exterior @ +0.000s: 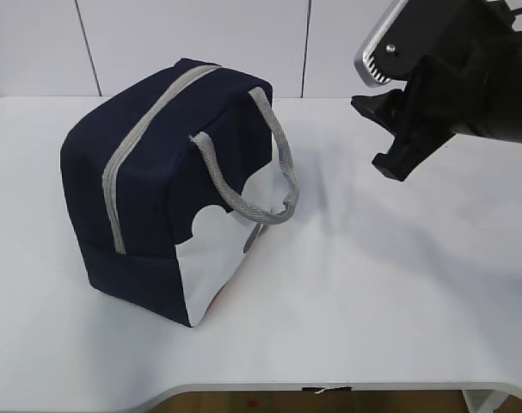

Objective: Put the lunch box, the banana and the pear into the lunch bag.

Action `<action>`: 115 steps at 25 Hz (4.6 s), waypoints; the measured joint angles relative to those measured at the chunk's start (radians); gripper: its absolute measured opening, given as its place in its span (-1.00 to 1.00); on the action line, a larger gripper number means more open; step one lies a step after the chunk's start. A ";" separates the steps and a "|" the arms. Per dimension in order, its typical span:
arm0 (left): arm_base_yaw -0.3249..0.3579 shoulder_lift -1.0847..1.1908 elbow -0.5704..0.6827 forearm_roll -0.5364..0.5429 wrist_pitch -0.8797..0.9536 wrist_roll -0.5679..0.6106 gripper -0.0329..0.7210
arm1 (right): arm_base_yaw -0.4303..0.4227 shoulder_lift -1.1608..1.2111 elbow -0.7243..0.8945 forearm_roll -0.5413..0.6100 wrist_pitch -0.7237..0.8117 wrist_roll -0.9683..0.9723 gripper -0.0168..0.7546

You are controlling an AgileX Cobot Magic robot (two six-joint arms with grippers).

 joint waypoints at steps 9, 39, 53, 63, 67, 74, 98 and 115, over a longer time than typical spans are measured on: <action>0.000 -0.232 0.194 0.000 -0.012 0.011 -0.26 | 0.000 0.000 0.043 0.001 0.000 0.002 0.04; 0.022 -0.597 0.428 0.015 -0.137 0.067 -0.31 | 0.000 -0.002 0.056 0.009 0.010 0.002 0.04; 0.321 -0.597 0.428 0.015 -0.137 0.067 -0.31 | 0.000 -0.002 0.056 0.027 0.010 0.002 0.04; 0.321 -0.597 0.428 0.015 -0.138 0.067 -0.31 | 0.000 -0.002 0.056 0.035 0.010 0.002 0.04; 0.321 -0.597 0.428 0.015 -0.138 0.067 -0.31 | 0.000 -0.002 0.056 0.043 0.010 0.002 0.04; 0.321 -0.597 0.428 0.015 -0.138 0.067 -0.31 | 0.000 -0.003 0.061 0.045 -0.026 0.002 0.04; 0.321 -0.597 0.428 0.015 -0.138 0.067 -0.31 | 0.000 -0.064 0.069 1.009 -0.074 -0.736 0.03; 0.321 -0.597 0.428 0.015 -0.138 0.067 -0.31 | 0.000 -0.219 0.071 1.518 0.084 -1.140 0.03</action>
